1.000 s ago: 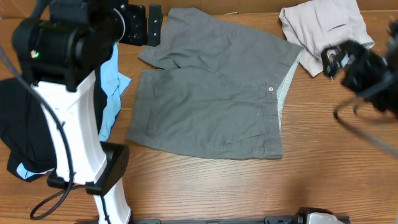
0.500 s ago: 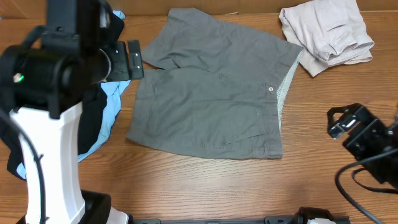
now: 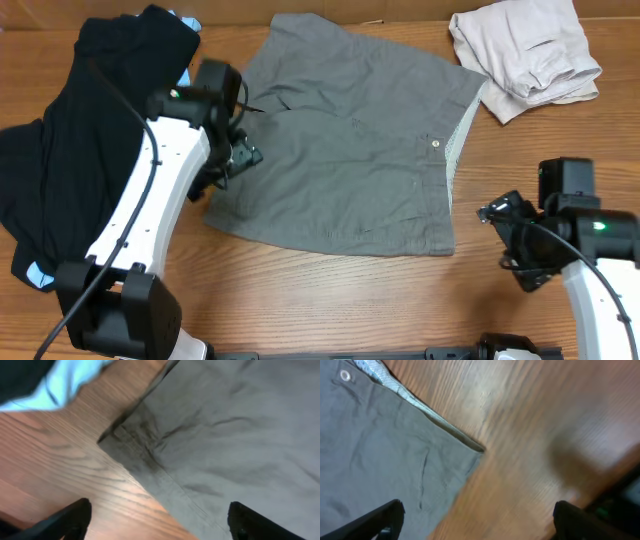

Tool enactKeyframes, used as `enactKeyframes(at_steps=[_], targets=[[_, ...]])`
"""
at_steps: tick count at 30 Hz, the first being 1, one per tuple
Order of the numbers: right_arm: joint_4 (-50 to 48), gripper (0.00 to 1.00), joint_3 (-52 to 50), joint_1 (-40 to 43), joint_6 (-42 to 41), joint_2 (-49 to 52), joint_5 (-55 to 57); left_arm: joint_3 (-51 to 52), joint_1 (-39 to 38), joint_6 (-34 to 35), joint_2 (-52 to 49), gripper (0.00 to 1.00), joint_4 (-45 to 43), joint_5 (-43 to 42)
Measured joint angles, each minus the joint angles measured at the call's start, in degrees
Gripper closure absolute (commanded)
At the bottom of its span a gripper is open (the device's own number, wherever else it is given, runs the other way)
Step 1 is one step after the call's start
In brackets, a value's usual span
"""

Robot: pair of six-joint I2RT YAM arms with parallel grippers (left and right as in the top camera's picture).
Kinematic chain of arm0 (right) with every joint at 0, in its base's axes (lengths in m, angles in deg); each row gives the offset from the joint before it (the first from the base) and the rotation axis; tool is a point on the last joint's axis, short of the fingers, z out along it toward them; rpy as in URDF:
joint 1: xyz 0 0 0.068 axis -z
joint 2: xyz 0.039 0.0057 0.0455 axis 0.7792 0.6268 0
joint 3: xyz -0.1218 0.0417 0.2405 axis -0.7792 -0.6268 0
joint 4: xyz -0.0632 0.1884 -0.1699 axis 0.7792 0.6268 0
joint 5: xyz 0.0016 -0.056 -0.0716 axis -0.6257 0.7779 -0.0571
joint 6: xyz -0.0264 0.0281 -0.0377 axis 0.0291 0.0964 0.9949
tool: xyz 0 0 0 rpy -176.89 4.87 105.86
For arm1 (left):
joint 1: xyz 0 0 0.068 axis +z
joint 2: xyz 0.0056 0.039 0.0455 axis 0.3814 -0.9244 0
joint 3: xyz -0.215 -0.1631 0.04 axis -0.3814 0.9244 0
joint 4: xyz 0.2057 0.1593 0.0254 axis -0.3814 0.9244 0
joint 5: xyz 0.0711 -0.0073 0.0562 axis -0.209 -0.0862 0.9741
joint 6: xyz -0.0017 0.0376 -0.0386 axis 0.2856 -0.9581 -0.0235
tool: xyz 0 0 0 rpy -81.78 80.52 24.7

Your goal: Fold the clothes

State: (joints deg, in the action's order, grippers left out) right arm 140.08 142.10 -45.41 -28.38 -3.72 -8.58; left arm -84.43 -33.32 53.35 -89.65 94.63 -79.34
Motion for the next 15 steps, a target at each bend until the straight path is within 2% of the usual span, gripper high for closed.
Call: enactKeyframes(at_steps=[3, 8, 15], targets=[[-7.1, 0.07, -7.0, 0.0, -1.5, 0.1, -2.0, 8.4, 1.5, 4.3, 0.0, 0.17, -7.4, -2.6], [-14.9, 0.07, -14.4, 0.0, -2.0, 1.1, -4.1, 18.9, 4.5, 7.3, 0.1, 0.15, -19.4, -7.0], [-18.5, 0.07, -16.7, -2.2, -2.4, 4.7, -5.4, 23.7, 5.3, 8.4, 0.0, 0.12, -23.2, -8.7]])
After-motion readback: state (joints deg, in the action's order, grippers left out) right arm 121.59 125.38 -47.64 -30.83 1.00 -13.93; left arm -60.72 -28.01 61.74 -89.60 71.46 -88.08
